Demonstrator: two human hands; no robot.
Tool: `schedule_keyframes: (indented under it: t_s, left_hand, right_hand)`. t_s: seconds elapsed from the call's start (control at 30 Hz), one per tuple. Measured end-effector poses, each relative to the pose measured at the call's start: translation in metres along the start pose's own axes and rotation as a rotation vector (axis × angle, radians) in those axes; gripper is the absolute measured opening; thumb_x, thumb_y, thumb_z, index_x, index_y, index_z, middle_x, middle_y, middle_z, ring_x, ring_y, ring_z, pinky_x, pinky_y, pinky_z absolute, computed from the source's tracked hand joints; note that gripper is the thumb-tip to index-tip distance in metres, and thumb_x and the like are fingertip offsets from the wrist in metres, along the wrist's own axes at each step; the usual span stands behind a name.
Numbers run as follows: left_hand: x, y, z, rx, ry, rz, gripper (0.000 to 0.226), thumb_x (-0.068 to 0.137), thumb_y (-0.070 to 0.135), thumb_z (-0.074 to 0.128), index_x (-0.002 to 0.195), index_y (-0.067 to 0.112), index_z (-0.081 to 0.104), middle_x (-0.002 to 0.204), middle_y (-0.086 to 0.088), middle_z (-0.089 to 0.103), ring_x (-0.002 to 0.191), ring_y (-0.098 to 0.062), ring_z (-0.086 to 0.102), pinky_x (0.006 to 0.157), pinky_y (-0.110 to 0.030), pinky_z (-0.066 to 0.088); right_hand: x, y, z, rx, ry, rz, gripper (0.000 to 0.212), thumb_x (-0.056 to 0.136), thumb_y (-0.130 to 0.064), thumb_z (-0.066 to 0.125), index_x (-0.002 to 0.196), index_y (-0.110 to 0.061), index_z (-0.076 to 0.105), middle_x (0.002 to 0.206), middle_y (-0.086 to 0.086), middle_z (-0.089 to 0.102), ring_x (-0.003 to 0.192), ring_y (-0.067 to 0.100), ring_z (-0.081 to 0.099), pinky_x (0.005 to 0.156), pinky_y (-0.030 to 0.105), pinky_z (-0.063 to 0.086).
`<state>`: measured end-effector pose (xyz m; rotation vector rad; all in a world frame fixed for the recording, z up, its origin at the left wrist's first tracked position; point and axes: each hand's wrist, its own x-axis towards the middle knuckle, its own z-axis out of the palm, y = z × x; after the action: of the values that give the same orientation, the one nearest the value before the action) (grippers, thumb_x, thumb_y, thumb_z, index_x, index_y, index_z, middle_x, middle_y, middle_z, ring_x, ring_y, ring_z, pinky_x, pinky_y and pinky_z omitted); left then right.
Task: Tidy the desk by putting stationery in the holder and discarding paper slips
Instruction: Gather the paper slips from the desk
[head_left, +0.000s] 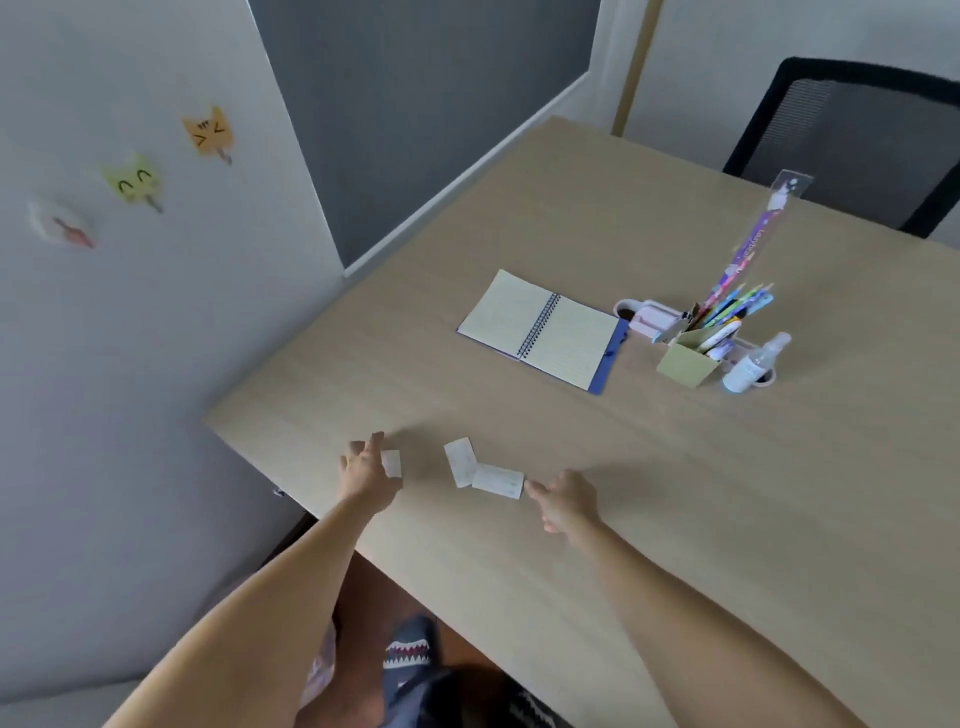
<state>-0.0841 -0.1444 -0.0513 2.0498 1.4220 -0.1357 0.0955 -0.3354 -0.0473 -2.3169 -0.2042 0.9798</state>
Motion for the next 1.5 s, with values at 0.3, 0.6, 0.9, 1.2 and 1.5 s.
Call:
schedule_keyframes:
  t_s: [0.3, 0.6, 0.9, 1.2, 1.5]
  left_hand:
    - [0.044, -0.023, -0.016, 0.245, -0.194, 0.172, 0.074, 0.064, 0.036, 0.084, 0.124, 0.014, 0.047, 0.124, -0.011, 0.041, 0.117, -0.03, 0.042, 0.097, -0.04, 0.047]
    - [0.055, -0.032, -0.027, -0.023, -0.264, 0.166, 0.051, 0.067, 0.028, 0.081, 0.111, 0.015, 0.059, 0.107, -0.009, 0.067, 0.096, -0.028, 0.06, 0.068, -0.03, 0.045]
    - [0.018, -0.072, -0.041, -0.543, -0.207, 0.063, 0.006, 0.089, 0.01, 0.057, 0.094, 0.009, 0.057, 0.067, -0.005, 0.061, 0.063, -0.023, 0.058, 0.067, -0.041, 0.05]
    - [-0.048, -0.175, -0.042, -0.67, 0.129, -0.321, 0.012, 0.092, 0.011, 0.048, 0.093, 0.013, 0.059, 0.076, -0.005, 0.064, 0.065, -0.021, 0.057, 0.064, -0.035, 0.049]
    - [-0.1, -0.308, 0.004, -0.877, 0.213, -0.887, 0.014, 0.072, 0.016, 0.073, 0.076, 0.016, 0.059, 0.084, -0.008, 0.072, 0.083, -0.027, 0.067, 0.08, -0.035, 0.052]
  right_hand:
    - [-0.003, -0.048, 0.063, -0.235, 0.164, 0.233, 0.063, 0.072, -0.032, 0.075, 0.122, -0.006, 0.047, 0.127, 0.014, 0.045, 0.114, 0.034, 0.052, 0.077, 0.034, 0.047]
    - [-0.005, -0.055, 0.02, -0.233, -0.026, -0.36, 0.033, 0.053, -0.018, 0.077, 0.064, -0.013, 0.047, 0.064, -0.003, 0.045, 0.061, 0.017, 0.04, 0.053, 0.028, 0.032]
    - [0.034, -0.109, 0.058, -0.962, -0.356, -0.544, 0.065, 0.058, -0.005, 0.077, 0.109, -0.025, 0.042, 0.1, 0.004, 0.056, 0.089, 0.027, 0.055, 0.064, 0.032, 0.044]
    - [0.016, -0.128, 0.094, -0.821, -0.324, -0.679, 0.018, 0.064, -0.011, 0.071, 0.067, -0.01, 0.054, 0.068, 0.009, 0.054, 0.071, 0.03, 0.048, 0.056, 0.032, 0.036]
    - [-0.096, -0.118, 0.32, -0.609, -0.602, -0.82, 0.019, 0.08, -0.014, 0.053, 0.099, -0.018, 0.051, 0.083, 0.019, 0.068, 0.076, 0.039, 0.064, 0.071, 0.043, 0.054]
